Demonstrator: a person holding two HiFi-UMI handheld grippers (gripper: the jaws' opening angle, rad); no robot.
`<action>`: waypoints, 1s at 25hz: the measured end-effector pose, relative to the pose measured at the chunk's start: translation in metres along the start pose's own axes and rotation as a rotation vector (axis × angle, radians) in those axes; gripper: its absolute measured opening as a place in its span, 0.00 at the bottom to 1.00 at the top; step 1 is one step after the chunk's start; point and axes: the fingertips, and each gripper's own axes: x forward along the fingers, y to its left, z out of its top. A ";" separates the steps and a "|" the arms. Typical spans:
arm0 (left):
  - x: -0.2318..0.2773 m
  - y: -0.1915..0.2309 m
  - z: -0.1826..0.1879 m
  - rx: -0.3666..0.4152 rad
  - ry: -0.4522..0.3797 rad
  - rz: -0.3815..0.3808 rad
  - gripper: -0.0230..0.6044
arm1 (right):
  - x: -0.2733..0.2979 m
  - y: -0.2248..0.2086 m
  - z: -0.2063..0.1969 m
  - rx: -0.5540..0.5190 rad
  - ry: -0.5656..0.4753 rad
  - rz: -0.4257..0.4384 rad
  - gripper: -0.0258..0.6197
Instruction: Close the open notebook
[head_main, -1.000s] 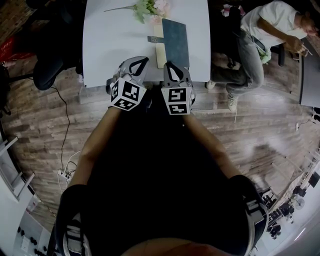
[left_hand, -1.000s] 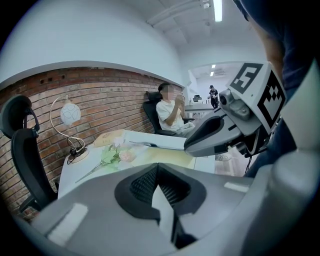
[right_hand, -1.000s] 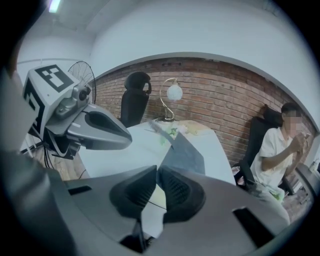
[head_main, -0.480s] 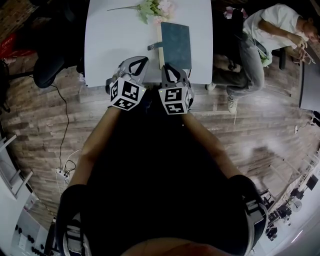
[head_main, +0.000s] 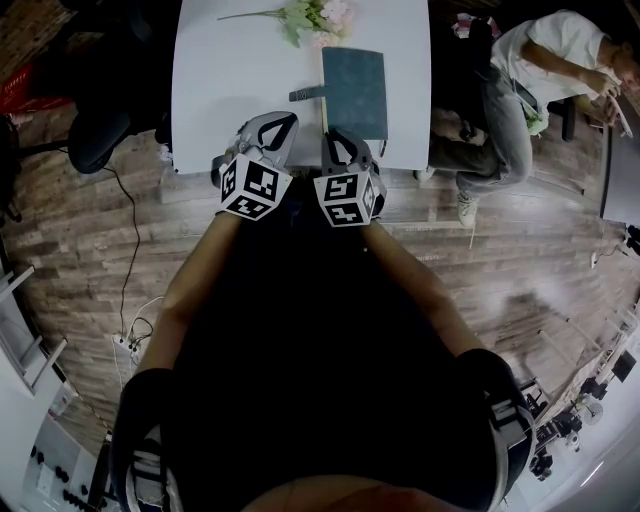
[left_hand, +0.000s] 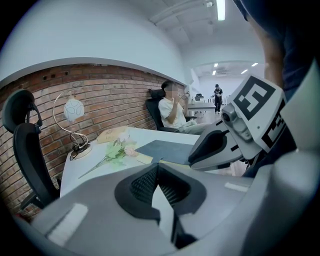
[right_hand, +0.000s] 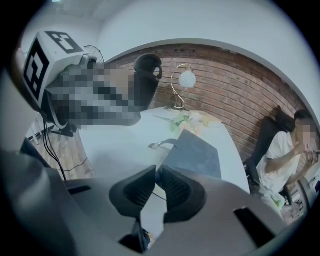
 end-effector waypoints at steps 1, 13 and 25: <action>0.000 0.000 -0.001 0.000 0.001 0.000 0.05 | 0.001 0.000 -0.001 0.001 0.002 0.000 0.09; 0.001 0.003 -0.012 -0.006 0.018 -0.004 0.05 | 0.012 0.004 -0.009 0.009 0.030 0.004 0.09; -0.007 0.005 -0.018 -0.011 0.028 0.010 0.05 | 0.019 0.008 -0.015 0.017 0.048 0.003 0.10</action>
